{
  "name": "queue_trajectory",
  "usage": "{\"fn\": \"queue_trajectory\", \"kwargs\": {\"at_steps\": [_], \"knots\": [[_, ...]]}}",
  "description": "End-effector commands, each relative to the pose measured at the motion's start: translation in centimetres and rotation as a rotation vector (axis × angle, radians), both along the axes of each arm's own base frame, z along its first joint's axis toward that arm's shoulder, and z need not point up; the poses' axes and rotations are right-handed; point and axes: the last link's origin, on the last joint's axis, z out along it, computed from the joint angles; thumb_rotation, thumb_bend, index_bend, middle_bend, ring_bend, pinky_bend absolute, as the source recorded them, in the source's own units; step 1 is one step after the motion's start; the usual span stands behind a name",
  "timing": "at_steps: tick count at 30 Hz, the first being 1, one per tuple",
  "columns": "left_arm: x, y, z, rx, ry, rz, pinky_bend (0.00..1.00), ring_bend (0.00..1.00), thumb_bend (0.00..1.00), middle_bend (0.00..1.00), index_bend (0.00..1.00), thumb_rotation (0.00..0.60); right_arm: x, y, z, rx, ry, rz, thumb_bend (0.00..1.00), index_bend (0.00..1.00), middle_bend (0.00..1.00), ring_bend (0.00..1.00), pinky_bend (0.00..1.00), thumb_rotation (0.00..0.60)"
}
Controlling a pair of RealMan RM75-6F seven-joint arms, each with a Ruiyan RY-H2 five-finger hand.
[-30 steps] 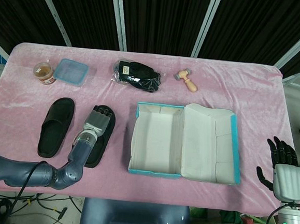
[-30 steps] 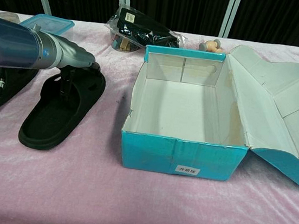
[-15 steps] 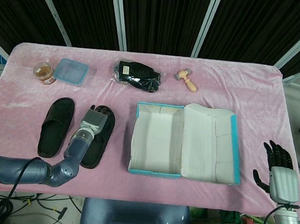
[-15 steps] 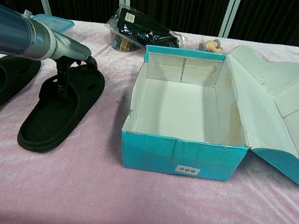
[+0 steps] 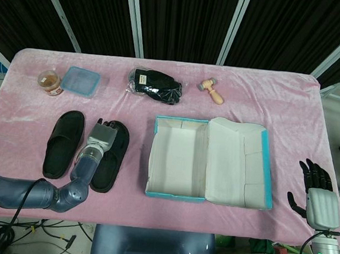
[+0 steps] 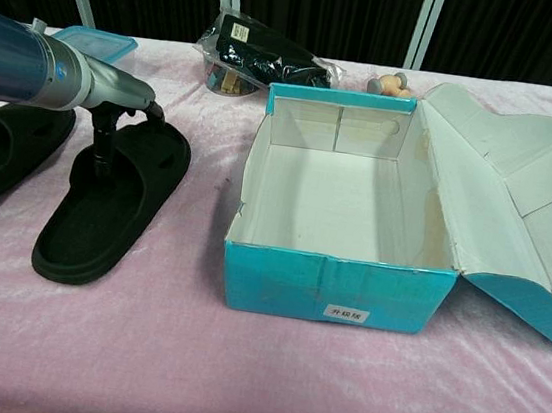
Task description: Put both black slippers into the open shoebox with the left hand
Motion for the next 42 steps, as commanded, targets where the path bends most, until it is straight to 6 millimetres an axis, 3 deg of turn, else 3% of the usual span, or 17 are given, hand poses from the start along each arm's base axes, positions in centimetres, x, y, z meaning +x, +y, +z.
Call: {"fn": "queue_trajectory", "kwargs": {"at_steps": [1, 9, 17, 22, 26, 33, 42], "knots": [[0.3, 0.2, -0.2, 0.010, -0.024, -0.005, 0.00, 0.07, 0.15, 0.13, 0.29, 0.600, 0.0, 0.1, 0.1, -0.004, 0.000, 0.000, 0.29, 0.00, 0.02, 0.00, 0.08, 0.600], [0.3, 0.2, 1.7, 0.065, -0.187, 0.004, 0.00, 0.08, 0.15, 0.18, 0.36, 0.600, 0.1, -0.2, 0.0, 0.005, 0.002, 0.009, 0.29, 0.00, 0.02, 0.00, 0.08, 0.600], [-1.5, -0.8, 6.0, 0.126, -0.469, 0.038, 0.00, 0.11, 0.15, 0.21, 0.39, 0.600, 0.6, -0.5, 0.1, 0.007, 0.008, 0.034, 0.29, 0.00, 0.02, 0.00, 0.08, 0.600], [-2.2, -1.7, 8.6, 0.171, -0.706, 0.040, 0.08, 0.15, 0.14, 0.24, 0.40, 0.600, 1.0, -0.6, 0.3, 0.004, 0.011, 0.049, 0.29, 0.00, 0.02, 0.00, 0.08, 0.600], [-1.6, -2.2, 9.8, 0.196, -0.921, 0.023, 0.14, 0.19, 0.14, 0.27, 0.42, 0.600, 1.2, -0.7, 0.3, 0.005, 0.013, 0.055, 0.29, 0.00, 0.02, 0.00, 0.08, 0.600], [1.3, -2.2, 8.1, 0.213, -1.146, -0.088, 0.21, 0.24, 0.15, 0.31, 0.46, 0.600, 1.4, -0.8, 0.5, 0.001, 0.016, 0.066, 0.29, 0.00, 0.02, 0.00, 0.08, 0.600], [7.4, -1.3, 4.1, 0.258, -1.298, -0.205, 0.24, 0.24, 0.15, 0.32, 0.45, 0.600, 1.2, -0.5, 1.2, -0.016, 0.020, 0.060, 0.29, 0.00, 0.02, 0.00, 0.08, 0.600]]}}
